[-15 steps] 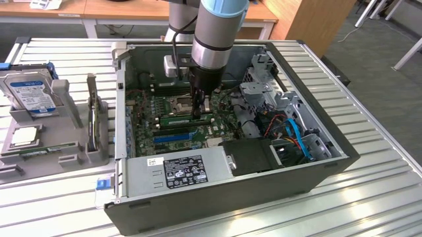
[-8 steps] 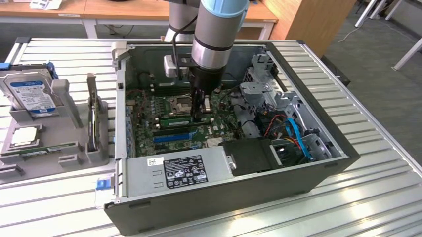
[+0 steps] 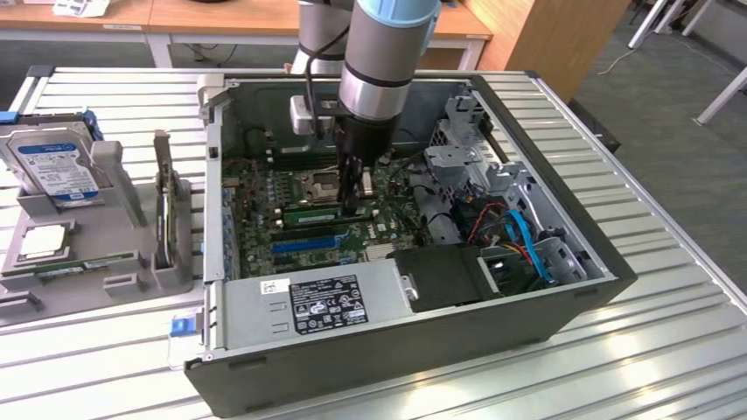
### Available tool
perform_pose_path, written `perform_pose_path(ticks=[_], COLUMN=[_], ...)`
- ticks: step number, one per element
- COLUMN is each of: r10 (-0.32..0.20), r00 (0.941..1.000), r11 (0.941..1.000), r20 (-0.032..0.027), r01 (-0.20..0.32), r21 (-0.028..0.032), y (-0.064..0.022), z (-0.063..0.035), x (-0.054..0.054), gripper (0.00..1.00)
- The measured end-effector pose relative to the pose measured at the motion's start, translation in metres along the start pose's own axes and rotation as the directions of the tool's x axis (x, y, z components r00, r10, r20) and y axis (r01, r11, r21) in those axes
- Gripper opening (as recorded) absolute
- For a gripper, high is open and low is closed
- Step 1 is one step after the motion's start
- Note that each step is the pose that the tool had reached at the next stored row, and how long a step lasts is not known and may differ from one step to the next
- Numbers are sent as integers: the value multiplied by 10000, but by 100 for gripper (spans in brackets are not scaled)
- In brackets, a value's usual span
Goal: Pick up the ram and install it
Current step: 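Insert the ram into the slot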
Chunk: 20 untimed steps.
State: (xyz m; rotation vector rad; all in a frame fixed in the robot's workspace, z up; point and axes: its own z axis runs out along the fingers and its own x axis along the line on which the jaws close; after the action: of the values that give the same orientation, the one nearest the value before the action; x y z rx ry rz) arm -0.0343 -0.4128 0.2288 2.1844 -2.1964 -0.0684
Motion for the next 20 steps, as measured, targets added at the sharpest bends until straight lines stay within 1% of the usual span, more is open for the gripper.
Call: perform_pose_path(ticks=[6, 20], r10=[0, 0], r00=[10000, 10000], r11=[10000, 10000], r20=[0, 0], r01=[0, 0], r21=[0, 1], y=[8, 24], z=[-128, -394], x=[0, 0], gripper=[31, 31])
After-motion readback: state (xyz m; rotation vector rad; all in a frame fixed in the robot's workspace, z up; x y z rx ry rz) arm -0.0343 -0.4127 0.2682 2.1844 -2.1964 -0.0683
